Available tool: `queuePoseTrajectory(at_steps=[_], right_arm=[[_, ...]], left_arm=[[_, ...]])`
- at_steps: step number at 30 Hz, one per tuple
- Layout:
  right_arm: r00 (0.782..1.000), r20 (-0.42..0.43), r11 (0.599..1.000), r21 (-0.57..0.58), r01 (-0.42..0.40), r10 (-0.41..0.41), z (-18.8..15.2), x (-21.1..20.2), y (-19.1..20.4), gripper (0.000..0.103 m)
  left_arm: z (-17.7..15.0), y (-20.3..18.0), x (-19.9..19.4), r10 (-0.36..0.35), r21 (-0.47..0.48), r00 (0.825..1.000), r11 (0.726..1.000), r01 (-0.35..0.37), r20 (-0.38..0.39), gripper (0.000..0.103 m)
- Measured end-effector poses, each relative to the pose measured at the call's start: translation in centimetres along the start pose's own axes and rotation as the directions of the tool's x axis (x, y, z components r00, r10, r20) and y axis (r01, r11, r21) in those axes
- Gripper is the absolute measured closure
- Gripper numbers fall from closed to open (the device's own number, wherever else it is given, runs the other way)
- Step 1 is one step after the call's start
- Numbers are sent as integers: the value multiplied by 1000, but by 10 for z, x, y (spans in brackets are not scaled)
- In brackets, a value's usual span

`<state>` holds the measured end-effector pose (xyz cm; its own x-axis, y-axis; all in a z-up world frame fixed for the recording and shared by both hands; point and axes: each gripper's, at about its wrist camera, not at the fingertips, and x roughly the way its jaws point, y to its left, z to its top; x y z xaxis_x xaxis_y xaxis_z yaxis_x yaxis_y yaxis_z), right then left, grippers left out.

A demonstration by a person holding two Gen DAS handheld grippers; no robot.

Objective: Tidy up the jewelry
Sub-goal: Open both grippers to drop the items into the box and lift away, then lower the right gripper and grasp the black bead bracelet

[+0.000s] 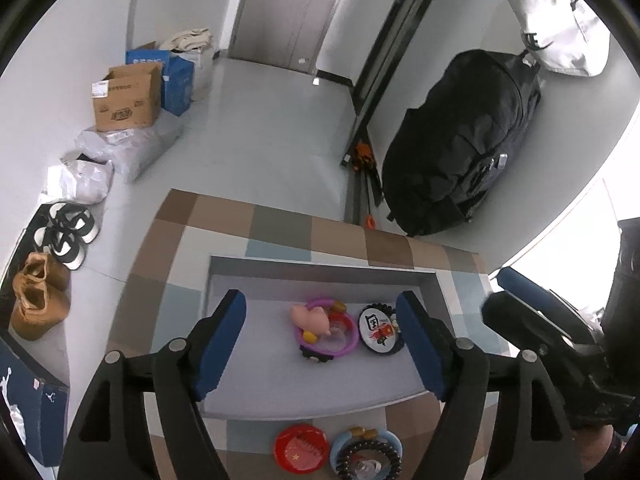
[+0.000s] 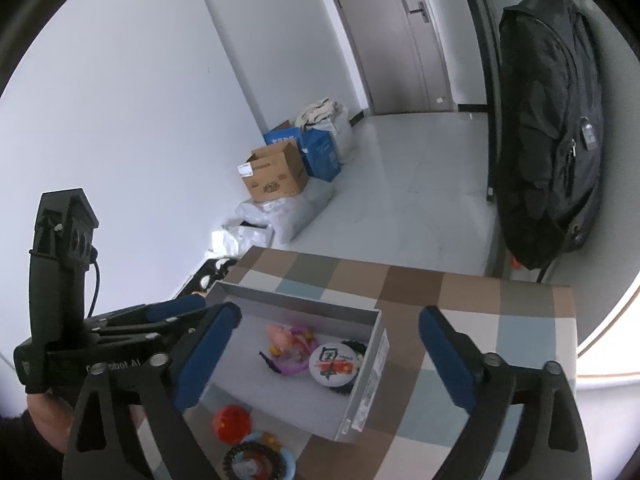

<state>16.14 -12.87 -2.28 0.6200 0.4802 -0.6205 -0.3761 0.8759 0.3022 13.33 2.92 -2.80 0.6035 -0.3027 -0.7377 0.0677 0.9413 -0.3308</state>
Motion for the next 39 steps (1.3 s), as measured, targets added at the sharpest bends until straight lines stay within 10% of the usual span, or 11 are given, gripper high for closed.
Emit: queuePoseTrajectory(at_steps=[18, 39], right_arm=[[1000, 15, 997, -77, 28, -27, -29, -22, 27, 0], [993, -120, 999, -43, -1, -4, -93, -26, 37, 0]], left_arm=[[-24, -3, -45, 59, 15, 988, 998, -61, 146, 12], [-65, 19, -61, 108, -110, 992, 989, -100, 67, 12]])
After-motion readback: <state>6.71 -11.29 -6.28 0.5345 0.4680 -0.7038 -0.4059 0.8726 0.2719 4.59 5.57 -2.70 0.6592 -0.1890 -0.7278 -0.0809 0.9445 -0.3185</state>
